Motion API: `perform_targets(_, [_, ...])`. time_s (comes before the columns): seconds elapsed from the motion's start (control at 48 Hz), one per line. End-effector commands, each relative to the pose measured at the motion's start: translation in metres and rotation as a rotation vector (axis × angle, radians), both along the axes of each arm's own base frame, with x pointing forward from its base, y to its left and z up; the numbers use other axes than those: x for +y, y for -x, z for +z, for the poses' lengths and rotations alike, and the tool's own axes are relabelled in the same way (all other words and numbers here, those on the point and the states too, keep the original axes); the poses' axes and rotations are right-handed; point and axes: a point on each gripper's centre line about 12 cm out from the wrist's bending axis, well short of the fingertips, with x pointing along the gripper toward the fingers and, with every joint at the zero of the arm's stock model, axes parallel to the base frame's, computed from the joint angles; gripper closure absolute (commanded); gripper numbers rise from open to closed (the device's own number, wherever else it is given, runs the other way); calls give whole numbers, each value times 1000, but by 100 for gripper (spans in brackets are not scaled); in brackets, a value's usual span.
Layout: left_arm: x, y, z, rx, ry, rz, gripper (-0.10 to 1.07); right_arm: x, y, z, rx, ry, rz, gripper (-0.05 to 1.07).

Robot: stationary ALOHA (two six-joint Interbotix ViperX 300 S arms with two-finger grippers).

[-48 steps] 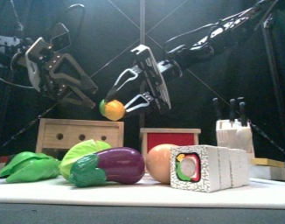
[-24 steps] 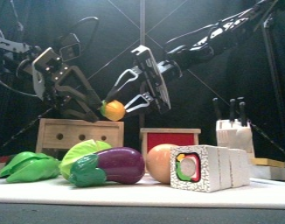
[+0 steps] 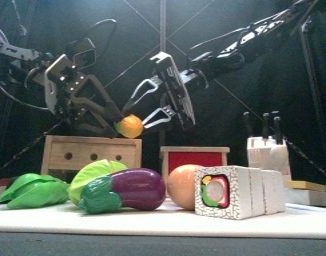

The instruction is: Grab last piece of husk from corn

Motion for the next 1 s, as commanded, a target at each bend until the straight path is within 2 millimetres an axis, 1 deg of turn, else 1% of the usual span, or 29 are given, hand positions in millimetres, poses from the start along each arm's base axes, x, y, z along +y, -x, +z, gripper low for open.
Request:
perform_targets(0.0, [3, -6, 8, -30, -3, 12, -5, -2, -2, 26, -66, 9, 1, 52])
perform_targets(0.146, [6, -6, 9, -35, -3, 24, -2, -2, -2, 25, -64, 7, 0, 52])
perform_targets(0.542, [9, -6, 9, -35, -3, 33, 11, 1, -3, 25, -66, 7, 6, 52])
perform_targets(0.812, [9, -4, 7, -28, -6, 33, 15, 2, -2, 24, -61, 9, 9, 52])
perform_targets(0.979, [10, -3, 6, -23, -10, 33, 25, 2, -1, 23, -58, 8, 8, 52])
